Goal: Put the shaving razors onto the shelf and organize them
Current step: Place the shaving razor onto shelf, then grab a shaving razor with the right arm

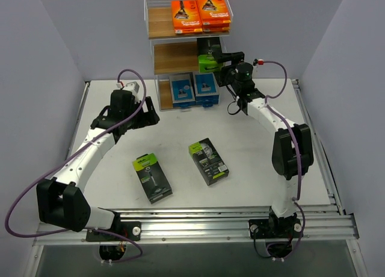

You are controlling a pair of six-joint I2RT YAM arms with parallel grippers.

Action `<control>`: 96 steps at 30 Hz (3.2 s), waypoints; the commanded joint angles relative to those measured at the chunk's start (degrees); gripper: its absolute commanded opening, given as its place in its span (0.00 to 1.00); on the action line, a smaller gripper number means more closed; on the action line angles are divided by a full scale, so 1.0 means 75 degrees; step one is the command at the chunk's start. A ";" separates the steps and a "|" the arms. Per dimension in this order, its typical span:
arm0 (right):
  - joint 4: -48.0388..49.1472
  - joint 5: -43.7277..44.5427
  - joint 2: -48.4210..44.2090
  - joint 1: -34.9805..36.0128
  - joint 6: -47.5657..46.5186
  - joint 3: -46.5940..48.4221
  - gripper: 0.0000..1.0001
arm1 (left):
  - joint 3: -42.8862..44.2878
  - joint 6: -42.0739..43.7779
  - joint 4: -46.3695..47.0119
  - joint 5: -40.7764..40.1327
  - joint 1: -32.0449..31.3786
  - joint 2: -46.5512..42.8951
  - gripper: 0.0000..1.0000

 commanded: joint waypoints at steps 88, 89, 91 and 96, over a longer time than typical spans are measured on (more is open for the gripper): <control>0.2380 -0.0681 -0.1587 0.6116 -0.4536 -0.6502 0.75 | -0.2379 -0.3144 -0.0818 -0.1230 0.0003 0.0006 0.94; 0.2310 -0.0716 -0.1564 0.6163 -0.4547 -0.6455 0.75 | -0.2425 -0.3203 -0.0666 -0.1218 -0.0056 0.0077 0.94; 0.2297 -0.0739 -0.1412 0.6257 -0.4582 -0.6326 0.74 | -0.2519 -0.3402 -0.0118 -0.1137 -0.0162 0.0218 0.94; 0.3244 -0.1276 -0.0909 0.6398 -0.4209 -0.6044 0.73 | -0.2042 -0.3520 0.0893 -0.0948 -0.0817 0.0920 0.94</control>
